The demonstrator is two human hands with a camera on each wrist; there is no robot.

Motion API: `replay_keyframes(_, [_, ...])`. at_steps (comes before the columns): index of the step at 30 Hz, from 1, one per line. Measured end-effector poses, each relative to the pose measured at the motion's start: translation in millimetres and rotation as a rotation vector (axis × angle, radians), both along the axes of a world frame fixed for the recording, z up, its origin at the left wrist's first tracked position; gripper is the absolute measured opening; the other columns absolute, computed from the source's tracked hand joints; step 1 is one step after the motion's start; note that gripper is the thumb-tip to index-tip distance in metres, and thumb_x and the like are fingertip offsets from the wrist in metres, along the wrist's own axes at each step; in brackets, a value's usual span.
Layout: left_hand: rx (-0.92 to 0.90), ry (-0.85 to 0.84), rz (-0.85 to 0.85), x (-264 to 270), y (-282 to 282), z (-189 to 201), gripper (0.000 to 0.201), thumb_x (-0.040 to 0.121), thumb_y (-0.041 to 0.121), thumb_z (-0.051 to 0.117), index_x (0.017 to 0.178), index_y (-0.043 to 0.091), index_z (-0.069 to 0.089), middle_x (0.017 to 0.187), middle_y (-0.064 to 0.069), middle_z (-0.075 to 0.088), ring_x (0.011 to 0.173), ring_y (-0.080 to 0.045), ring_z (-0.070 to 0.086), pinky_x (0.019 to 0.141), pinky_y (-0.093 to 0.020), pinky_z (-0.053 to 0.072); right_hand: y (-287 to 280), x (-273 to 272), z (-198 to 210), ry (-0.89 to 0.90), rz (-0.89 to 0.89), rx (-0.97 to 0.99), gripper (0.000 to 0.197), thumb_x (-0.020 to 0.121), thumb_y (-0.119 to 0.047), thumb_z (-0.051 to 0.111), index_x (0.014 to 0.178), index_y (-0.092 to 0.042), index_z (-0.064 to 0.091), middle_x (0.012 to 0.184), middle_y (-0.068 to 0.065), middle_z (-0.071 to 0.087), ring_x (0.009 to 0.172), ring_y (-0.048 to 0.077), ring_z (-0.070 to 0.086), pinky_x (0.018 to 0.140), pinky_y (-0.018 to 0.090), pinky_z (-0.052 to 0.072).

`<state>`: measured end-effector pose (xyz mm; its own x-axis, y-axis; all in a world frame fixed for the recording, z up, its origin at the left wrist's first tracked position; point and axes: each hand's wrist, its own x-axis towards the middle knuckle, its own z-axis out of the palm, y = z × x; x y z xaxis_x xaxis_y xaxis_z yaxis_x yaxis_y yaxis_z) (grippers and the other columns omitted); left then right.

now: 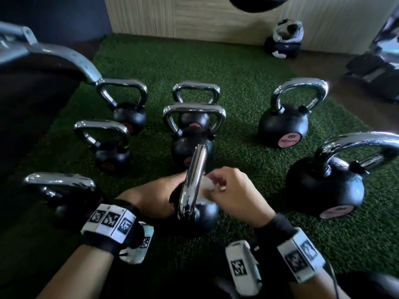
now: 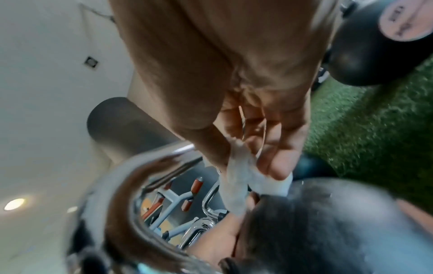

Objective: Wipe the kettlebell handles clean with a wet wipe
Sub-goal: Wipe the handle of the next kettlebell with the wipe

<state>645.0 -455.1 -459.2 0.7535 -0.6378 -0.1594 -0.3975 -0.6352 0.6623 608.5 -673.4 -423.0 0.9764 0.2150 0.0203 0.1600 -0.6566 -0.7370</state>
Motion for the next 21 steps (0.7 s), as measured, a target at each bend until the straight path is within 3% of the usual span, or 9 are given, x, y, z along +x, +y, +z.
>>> replay_keyframes(2, [0.089,-0.025,0.086,22.3,5.3,18.7,0.085,0.076,-0.003,0.069,0.149,0.032,0.043,0.145,0.011,0.055,0.132,-0.009,0.055,0.112,-0.032,0.046,-0.4,-8.5,12.6,0.073,0.058,0.028,0.006,0.081,-0.013,0.073,0.085,-0.016,0.076,0.078,-0.004,0.071,0.066,0.009,0.062,0.061,0.028,0.05])
replay_keyframes(4, [0.044,-0.219,0.149,41.2,-0.7,39.5,0.094,0.069,-0.014,0.058,0.148,0.035,0.044,0.148,0.006,0.055,0.129,-0.013,0.057,0.109,-0.035,0.049,1.8,-13.6,24.6,0.207,0.117,0.108,0.01,0.08,-0.007,0.067,0.084,-0.013,0.074,0.069,-0.007,0.068,0.057,0.005,0.056,0.052,0.025,0.044])
replay_keyframes(6, [0.002,-0.329,0.096,55.0,-13.6,54.6,0.098,0.067,-0.015,0.052,0.144,0.045,0.046,0.148,0.013,0.052,0.125,-0.006,0.055,0.108,-0.027,0.047,3.6,-13.2,32.3,0.296,0.173,0.13,0.01,0.078,-0.013,0.068,0.085,-0.008,0.074,0.068,-0.003,0.068,0.056,0.007,0.054,0.051,0.027,0.041])
replay_keyframes(8, [0.062,-0.343,-0.036,61.4,-26.5,65.2,0.089,0.07,-0.013,0.05,0.134,0.05,0.055,0.14,0.017,0.058,0.123,-0.003,0.057,0.108,-0.028,0.046,5.5,-11.5,33.6,0.318,0.187,0.12,0.03,0.072,-0.031,0.074,0.088,-0.006,0.074,0.077,0.005,0.075,0.062,0.012,0.059,0.057,0.033,0.044])
replay_keyframes(11, [0.105,-0.338,-0.073,64.9,-33.4,74.7,0.054,0.081,-0.001,0.055,0.111,0.042,0.068,0.109,0.012,0.072,0.099,-0.008,0.067,0.095,-0.036,0.054,11.5,-8.6,30.7,0.349,0.12,0.131,0.063,0.061,-0.06,0.086,0.091,-0.006,0.076,0.089,0.012,0.079,0.074,0.02,0.071,0.067,0.04,0.052])
replay_keyframes(14, [0.106,-0.346,-0.055,62.8,-34.4,77.0,0.038,0.082,0.004,0.054,0.099,0.034,0.067,0.09,0.007,0.072,0.083,-0.01,0.067,0.083,-0.032,0.056,20.4,-8.4,27.3,0.334,0.014,0.121,0.089,0.045,-0.075,0.089,0.091,-0.001,0.073,0.09,0.016,0.077,0.066,0.014,0.062,0.062,0.037,0.045])
replay_keyframes(19, [0.026,-0.353,-0.057,58.3,-30.4,72.2,0.025,0.079,0.007,0.059,0.09,0.029,0.062,0.07,0.006,0.062,0.062,-0.008,0.054,0.065,-0.025,0.047,28.8,-11.3,32.6,0.297,-0.065,0.035,0.061,0.056,-0.057,0.092,0.087,-0.007,0.077,0.082,0.006,0.079,0.064,0.016,0.071,0.055,0.03,0.048])
replay_keyframes(21, [-0.011,-0.38,-0.031,55.1,-25.6,68.2,0.025,0.078,0.009,0.065,0.09,0.03,0.062,0.067,0.01,0.059,0.059,-0.004,0.052,0.059,-0.016,0.041,30.0,-12.9,37.3,0.265,-0.085,-0.027,0.053,0.058,-0.053,0.091,0.082,-0.008,0.074,0.07,-0.002,0.072,0.058,0.012,0.065,0.049,0.025,0.044])
